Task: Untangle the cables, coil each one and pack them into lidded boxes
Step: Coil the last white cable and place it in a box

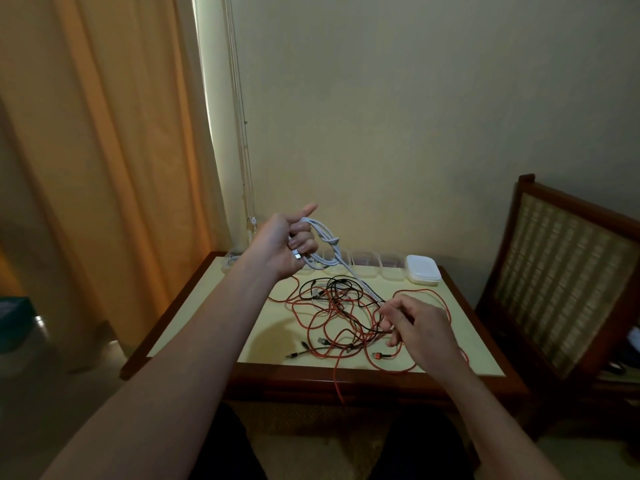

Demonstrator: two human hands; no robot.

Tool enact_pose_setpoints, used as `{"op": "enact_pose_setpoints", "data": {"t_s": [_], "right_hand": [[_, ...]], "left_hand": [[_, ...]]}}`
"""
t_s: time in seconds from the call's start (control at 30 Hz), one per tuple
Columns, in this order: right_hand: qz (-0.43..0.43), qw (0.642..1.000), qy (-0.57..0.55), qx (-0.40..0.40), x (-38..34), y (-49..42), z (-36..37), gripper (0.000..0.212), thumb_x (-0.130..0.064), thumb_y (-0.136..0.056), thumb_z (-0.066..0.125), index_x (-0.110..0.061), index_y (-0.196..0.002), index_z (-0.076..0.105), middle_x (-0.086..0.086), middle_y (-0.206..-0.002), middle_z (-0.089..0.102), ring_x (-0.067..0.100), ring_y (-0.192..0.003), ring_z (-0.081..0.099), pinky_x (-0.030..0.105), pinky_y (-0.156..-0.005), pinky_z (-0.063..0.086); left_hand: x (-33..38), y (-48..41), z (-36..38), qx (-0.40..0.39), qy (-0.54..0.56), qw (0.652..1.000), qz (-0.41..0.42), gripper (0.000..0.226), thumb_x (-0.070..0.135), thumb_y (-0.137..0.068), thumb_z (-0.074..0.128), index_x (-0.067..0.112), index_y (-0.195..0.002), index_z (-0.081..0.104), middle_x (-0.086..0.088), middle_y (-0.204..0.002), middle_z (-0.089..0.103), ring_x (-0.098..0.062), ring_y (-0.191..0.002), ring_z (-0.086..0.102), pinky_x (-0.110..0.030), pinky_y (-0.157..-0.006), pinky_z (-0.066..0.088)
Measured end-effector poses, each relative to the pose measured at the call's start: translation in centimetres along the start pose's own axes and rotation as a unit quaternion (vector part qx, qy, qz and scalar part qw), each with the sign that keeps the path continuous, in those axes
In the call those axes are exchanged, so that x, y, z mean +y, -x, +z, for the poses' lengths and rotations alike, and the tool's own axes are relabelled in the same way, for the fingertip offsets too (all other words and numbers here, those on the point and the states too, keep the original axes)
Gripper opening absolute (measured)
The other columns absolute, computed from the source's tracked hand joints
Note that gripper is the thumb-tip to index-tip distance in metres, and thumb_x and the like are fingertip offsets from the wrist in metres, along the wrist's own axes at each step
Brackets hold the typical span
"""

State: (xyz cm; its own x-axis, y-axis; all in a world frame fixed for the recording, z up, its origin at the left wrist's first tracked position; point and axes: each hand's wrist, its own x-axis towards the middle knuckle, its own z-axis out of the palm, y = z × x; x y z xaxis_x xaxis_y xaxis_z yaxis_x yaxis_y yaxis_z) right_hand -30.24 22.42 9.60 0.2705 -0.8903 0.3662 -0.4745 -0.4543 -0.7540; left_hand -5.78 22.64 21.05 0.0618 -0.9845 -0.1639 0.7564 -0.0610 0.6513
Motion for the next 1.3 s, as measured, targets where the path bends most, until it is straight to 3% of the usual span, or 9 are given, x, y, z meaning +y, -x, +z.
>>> {"op": "enact_pose_setpoints", "data": {"t_s": [0.4, 0.6, 0.73, 0.83, 0.9, 0.97, 1.07, 1.2, 1.3], "right_hand": [[-0.1, 0.986, 0.126, 0.038, -0.1, -0.2, 1.1, 0.014, -0.02, -0.098, 0.064, -0.028, -0.108, 0.071, -0.019, -0.072, 0.068, 0.0, -0.062, 0.064, 0.023, -0.056, 0.053], [-0.167, 0.951, 0.25, 0.067, 0.0, -1.6, 1.7, 0.006, -0.019, -0.096, 0.064, -0.023, -0.1, 0.068, -0.009, -0.094, 0.062, 0.015, -0.088, 0.05, 0.034, -0.075, 0.045], [-0.124, 0.972, 0.188, 0.065, -0.7, -1.6, 2.5, 0.013, -0.012, -0.097, 0.064, -0.019, -0.107, 0.068, -0.006, -0.095, 0.066, 0.011, -0.085, 0.06, 0.027, -0.072, 0.05], [0.031, 0.993, -0.007, 0.116, -2.2, -1.7, 2.9, 0.009, -0.012, -0.098, 0.063, -0.019, -0.098, 0.069, -0.005, -0.081, 0.072, 0.005, -0.074, 0.07, 0.022, -0.067, 0.056], [0.137, 0.952, -0.238, 0.138, -3.8, -2.1, 3.1, 0.007, -0.009, -0.099, 0.061, -0.011, -0.1, 0.068, 0.005, -0.086, 0.076, 0.012, -0.079, 0.075, 0.029, -0.075, 0.061], [0.197, 0.845, -0.476, 0.144, -5.1, -2.6, 3.2, 0.008, -0.002, -0.099, 0.058, 0.0, -0.104, 0.064, 0.017, -0.094, 0.075, 0.022, -0.087, 0.077, 0.029, -0.077, 0.061], [0.221, 0.719, -0.646, 0.133, -6.2, -3.5, 3.3, 0.015, 0.006, -0.1, 0.051, 0.008, -0.112, 0.06, 0.023, -0.102, 0.074, 0.026, -0.094, 0.076, 0.027, -0.075, 0.062], [0.213, 0.645, -0.728, 0.092, -7.8, -4.0, 3.7, 0.015, 0.01, -0.101, 0.044, 0.004, -0.102, 0.059, 0.018, -0.087, 0.076, 0.022, -0.082, 0.077, 0.026, -0.065, 0.062], [0.254, 0.644, -0.72, 0.047, -8.6, -3.8, 3.7, 0.013, 0.003, -0.099, 0.052, -0.003, -0.101, 0.063, 0.009, -0.081, 0.076, 0.015, -0.066, 0.073, 0.025, -0.061, 0.058]], "left_hand": [[-0.1, 0.2, 0.0, -0.005, -0.004, 1.0, 0.017, 0.023, 0.016, -0.104, 0.048, 0.005, -0.117, 0.063, 0.008, -0.049, 0.021, -0.006, -0.034, 0.017, -0.017, -0.036, 0.017], [-1.6, 1.5, 1.1, -0.044, -0.101, 0.993, 0.046, 0.023, -0.005, -0.094, 0.054, 0.009, -0.109, 0.064, 0.0, -0.063, 0.058, -0.004, -0.034, 0.022, -0.015, -0.035, 0.022], [-2.8, 1.5, 1.6, -0.043, -0.058, 0.997, 0.039, 0.022, -0.002, -0.097, 0.051, 0.003, -0.116, 0.062, 0.006, -0.048, 0.038, -0.005, -0.03, 0.021, -0.014, -0.034, 0.02], [-3.4, 1.4, 2.0, -0.037, -0.012, 0.999, 0.036, 0.014, 0.002, -0.099, 0.051, 0.003, -0.105, 0.063, 0.007, -0.041, 0.024, -0.006, -0.028, 0.019, -0.014, -0.033, 0.019], [-3.7, 1.4, 2.2, -0.04, 0.015, 0.999, 0.031, 0.013, 0.005, -0.1, 0.051, 0.004, -0.1, 0.063, 0.007, -0.037, 0.02, -0.006, -0.027, 0.018, -0.014, -0.034, 0.02], [-4.0, 1.2, 2.3, -0.042, 0.034, 0.998, 0.028, 0.012, 0.007, -0.1, 0.051, 0.005, -0.098, 0.063, 0.006, -0.036, 0.02, -0.007, -0.027, 0.018, -0.015, -0.033, 0.022], [-4.3, 1.1, 2.3, -0.043, 0.063, 0.997, 0.023, 0.012, 0.009, -0.101, 0.053, 0.006, -0.097, 0.064, 0.006, -0.038, 0.019, -0.007, -0.027, 0.019, -0.016, -0.032, 0.025], [-4.2, 1.0, 2.5, -0.032, 0.087, 0.995, 0.027, 0.016, 0.009, -0.101, 0.051, 0.008, -0.095, 0.064, 0.005, -0.037, 0.018, -0.008, -0.026, 0.019, -0.015, -0.031, 0.024], [-4.1, 0.7, 2.3, -0.009, 0.076, 0.996, 0.047, 0.013, 0.009, -0.101, 0.052, 0.008, -0.096, 0.065, 0.006, -0.038, 0.019, -0.008, -0.027, 0.018, -0.015, -0.031, 0.022]]}}
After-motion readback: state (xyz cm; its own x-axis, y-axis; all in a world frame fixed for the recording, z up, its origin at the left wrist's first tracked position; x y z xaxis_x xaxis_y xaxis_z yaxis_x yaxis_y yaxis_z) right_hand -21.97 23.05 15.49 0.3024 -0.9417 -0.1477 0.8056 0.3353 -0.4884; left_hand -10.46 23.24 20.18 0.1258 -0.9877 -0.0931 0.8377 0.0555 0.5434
